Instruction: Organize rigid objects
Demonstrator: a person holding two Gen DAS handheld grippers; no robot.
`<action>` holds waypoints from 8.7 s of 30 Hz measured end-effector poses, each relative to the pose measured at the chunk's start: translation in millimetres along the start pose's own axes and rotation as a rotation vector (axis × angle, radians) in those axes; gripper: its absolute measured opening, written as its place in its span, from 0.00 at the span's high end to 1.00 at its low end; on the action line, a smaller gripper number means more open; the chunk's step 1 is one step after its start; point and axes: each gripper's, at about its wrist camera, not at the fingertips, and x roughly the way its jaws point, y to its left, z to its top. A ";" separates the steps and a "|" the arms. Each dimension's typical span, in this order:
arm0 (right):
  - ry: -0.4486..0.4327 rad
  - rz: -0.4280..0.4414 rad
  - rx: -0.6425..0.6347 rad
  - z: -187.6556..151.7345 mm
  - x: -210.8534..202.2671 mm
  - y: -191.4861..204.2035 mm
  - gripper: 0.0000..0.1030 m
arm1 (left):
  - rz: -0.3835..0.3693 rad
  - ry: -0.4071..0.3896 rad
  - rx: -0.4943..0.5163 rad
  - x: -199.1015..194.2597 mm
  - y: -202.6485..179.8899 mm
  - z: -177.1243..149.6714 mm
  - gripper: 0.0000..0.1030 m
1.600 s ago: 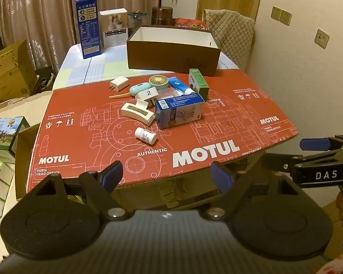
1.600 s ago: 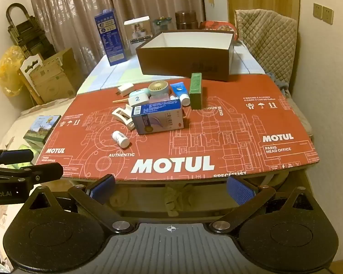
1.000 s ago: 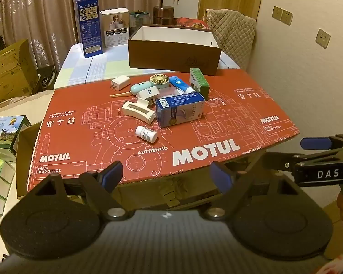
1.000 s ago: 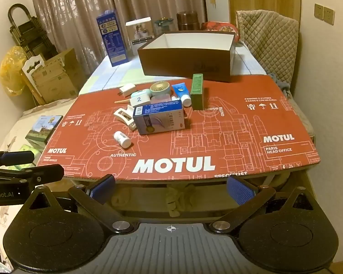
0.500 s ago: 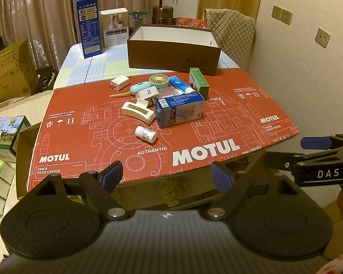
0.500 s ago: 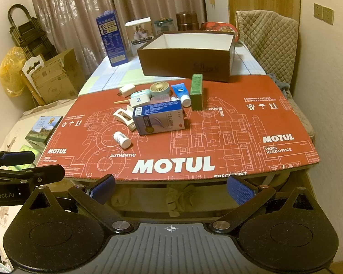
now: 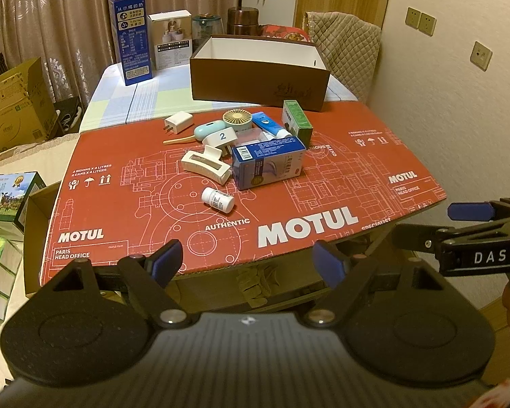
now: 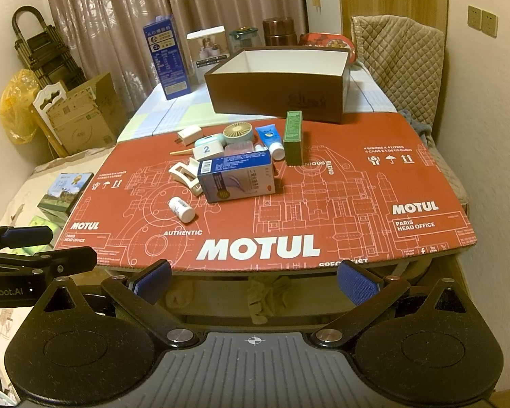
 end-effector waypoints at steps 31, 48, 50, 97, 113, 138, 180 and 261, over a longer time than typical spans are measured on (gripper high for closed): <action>0.001 0.000 0.003 4.5 2.1 0.6 0.02 | 0.002 0.003 0.001 0.2 0.0 0.1 0.21; -0.003 -0.004 0.017 11.5 4.6 0.4 0.02 | 0.002 0.003 0.003 0.2 0.2 0.1 0.21; -0.004 -0.006 0.020 11.3 4.8 0.6 0.02 | 0.001 0.004 0.003 0.2 0.4 -0.1 0.21; -0.005 -0.019 0.141 19.7 66.4 11.7 0.02 | -0.092 0.065 0.115 89.2 56.3 2.5 0.27; 0.070 0.026 0.078 63.1 132.4 -29.9 0.02 | -0.062 0.128 0.138 174.4 50.4 22.9 0.30; 0.161 0.102 0.019 107.4 195.8 -74.3 0.02 | -0.067 0.158 0.197 245.8 49.6 37.4 0.59; 0.189 0.350 -0.481 113.0 242.5 8.4 0.41 | 0.171 0.200 -0.274 182.8 119.1 5.9 0.59; -0.121 0.045 -0.024 359.3 232.5 -98.2 0.66 | -0.113 -0.047 0.099 329.2 19.8 340.9 0.59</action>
